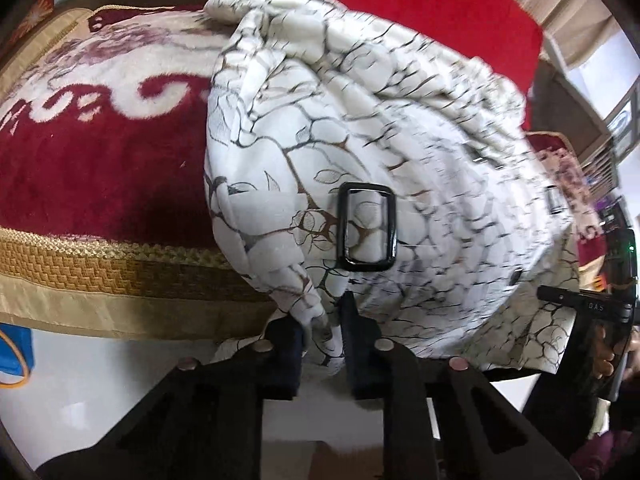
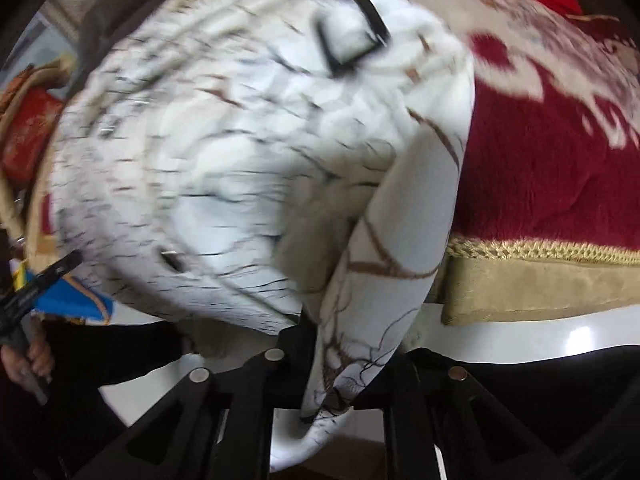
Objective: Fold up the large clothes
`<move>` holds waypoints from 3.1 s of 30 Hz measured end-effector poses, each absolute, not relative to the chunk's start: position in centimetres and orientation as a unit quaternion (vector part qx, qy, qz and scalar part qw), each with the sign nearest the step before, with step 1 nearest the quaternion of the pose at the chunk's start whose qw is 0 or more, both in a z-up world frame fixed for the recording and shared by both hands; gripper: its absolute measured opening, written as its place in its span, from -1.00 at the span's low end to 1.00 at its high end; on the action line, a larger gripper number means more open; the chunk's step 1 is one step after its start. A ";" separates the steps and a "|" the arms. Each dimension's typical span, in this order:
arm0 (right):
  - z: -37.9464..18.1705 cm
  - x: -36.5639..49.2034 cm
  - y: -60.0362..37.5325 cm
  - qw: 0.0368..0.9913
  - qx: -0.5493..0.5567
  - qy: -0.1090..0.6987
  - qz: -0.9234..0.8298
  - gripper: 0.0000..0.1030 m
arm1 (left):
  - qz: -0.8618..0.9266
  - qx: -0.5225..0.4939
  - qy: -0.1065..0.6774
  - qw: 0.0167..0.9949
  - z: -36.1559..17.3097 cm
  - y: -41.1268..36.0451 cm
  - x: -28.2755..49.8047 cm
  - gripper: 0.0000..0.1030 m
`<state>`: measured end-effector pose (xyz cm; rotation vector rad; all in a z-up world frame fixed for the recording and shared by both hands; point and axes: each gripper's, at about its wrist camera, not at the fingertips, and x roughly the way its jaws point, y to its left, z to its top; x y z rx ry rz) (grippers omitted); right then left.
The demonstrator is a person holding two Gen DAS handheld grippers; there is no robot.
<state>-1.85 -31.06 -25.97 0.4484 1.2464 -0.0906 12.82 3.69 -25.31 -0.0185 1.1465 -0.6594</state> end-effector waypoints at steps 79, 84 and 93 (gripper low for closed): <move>-9.6 15.1 -47.9 0.808 0.509 0.285 0.079 -0.69 | -0.408 -0.177 0.485 0.753 -4.1 2.8 30.4 -0.82; -15.6 22.2 -52.1 0.741 0.619 0.255 0.051 0.23 | -0.327 -0.279 0.592 0.682 -12.0 2.4 41.9 -0.79; -21.6 21.9 -53.2 0.743 0.639 0.198 -0.007 0.86 | -0.299 -0.444 0.523 0.664 -17.7 8.5 41.7 0.44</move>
